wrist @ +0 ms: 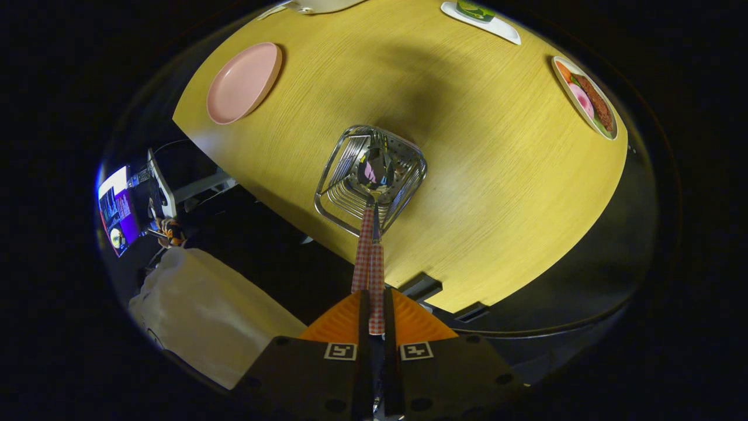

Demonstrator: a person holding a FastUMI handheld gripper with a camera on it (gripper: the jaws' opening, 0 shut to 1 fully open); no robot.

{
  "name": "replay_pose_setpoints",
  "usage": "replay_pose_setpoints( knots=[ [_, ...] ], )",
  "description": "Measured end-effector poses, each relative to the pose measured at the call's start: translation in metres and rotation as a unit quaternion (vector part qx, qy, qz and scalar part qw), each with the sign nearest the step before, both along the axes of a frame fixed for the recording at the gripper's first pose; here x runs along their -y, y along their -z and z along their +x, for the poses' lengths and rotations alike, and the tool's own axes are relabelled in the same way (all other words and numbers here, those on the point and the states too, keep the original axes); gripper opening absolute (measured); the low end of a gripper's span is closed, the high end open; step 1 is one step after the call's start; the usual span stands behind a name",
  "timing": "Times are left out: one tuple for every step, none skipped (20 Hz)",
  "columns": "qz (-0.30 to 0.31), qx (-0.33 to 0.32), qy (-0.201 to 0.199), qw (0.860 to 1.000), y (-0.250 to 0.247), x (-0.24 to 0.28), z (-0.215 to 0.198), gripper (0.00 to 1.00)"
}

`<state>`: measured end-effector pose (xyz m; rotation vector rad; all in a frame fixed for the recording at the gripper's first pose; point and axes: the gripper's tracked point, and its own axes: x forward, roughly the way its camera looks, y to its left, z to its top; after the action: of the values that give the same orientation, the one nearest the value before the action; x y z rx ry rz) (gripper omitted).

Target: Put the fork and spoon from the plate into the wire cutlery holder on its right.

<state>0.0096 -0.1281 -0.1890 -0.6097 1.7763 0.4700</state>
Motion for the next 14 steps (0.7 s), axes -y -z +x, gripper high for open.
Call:
replay_pose_setpoints(
  knots=[
    [0.001,-0.001,0.002,1.0,0.0,-0.002,0.002,0.12],
    [0.002,0.0,0.003,1.0,0.001,-0.003,0.004,0.14],
    [0.005,0.006,0.005,1.0,0.0,-0.006,0.008,0.14],
    [0.01,0.012,0.007,1.0,-0.001,-0.009,0.01,0.16],
    [0.016,0.017,0.01,1.0,-0.004,-0.011,0.013,0.17],
    [0.024,0.025,0.016,0.999,-0.006,-0.014,0.016,0.29],
    [0.031,0.03,0.02,0.999,-0.008,-0.015,0.017,0.41],
    [0.036,0.037,0.025,0.998,-0.011,-0.017,0.018,0.44],
    [0.049,0.043,0.034,0.997,-0.013,-0.02,0.018,0.47],
    [0.064,0.053,0.043,0.996,-0.016,-0.025,0.02,0.61],
    [0.08,0.065,0.054,0.993,-0.02,-0.03,0.021,0.75],
    [0.096,0.078,0.066,0.99,-0.023,-0.027,0.021,0.9],
    [0.11,0.089,0.08,0.987,-0.026,-0.031,0.02,0.9],
    [0.121,0.1,0.095,0.983,-0.029,-0.033,0.02,0.99]
  ],
)
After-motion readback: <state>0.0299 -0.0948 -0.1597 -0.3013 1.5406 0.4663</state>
